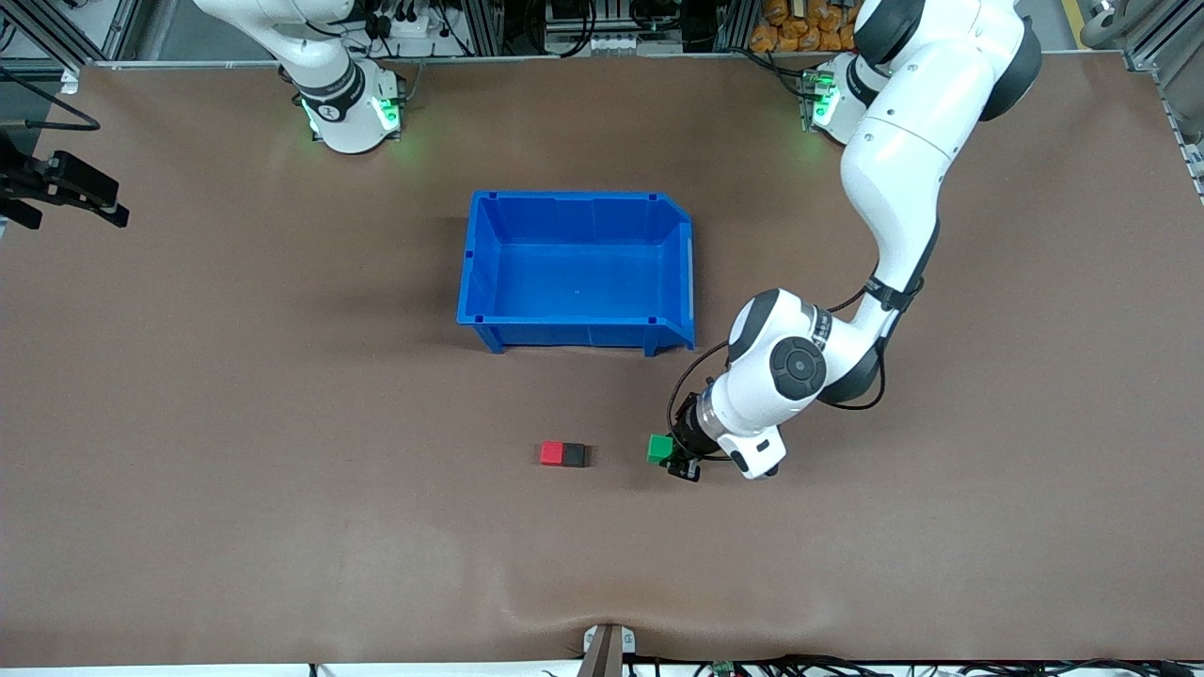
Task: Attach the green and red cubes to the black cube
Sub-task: 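Lower the green cube beside the black cube with the left gripper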
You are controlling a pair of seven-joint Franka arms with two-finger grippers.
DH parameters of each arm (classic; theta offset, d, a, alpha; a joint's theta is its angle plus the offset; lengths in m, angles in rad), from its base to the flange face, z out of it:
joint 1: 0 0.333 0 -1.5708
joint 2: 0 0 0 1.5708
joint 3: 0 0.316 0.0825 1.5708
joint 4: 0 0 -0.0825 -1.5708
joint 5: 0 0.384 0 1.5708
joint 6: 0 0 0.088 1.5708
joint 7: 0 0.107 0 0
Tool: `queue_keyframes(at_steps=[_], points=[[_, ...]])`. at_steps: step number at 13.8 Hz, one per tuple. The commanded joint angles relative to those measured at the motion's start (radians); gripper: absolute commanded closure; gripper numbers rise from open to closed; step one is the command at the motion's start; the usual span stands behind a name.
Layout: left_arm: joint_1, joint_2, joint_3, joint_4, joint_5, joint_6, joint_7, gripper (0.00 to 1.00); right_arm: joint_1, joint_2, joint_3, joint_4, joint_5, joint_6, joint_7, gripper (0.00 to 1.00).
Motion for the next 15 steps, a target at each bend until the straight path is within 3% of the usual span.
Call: queue_keyframes(at_steps=[1, 15], points=[[-0.030, 0.051, 0.002, 0.051, -0.042, 0.061, -0.037, 1.00, 0.007, 0.005, -0.005, 0.013, -0.014, -0.007, -0.008, 0.00], [-0.097, 0.135, 0.011, 0.108, -0.069, 0.201, -0.152, 1.00, 0.008, 0.005, -0.005, 0.012, -0.011, -0.012, -0.008, 0.00]])
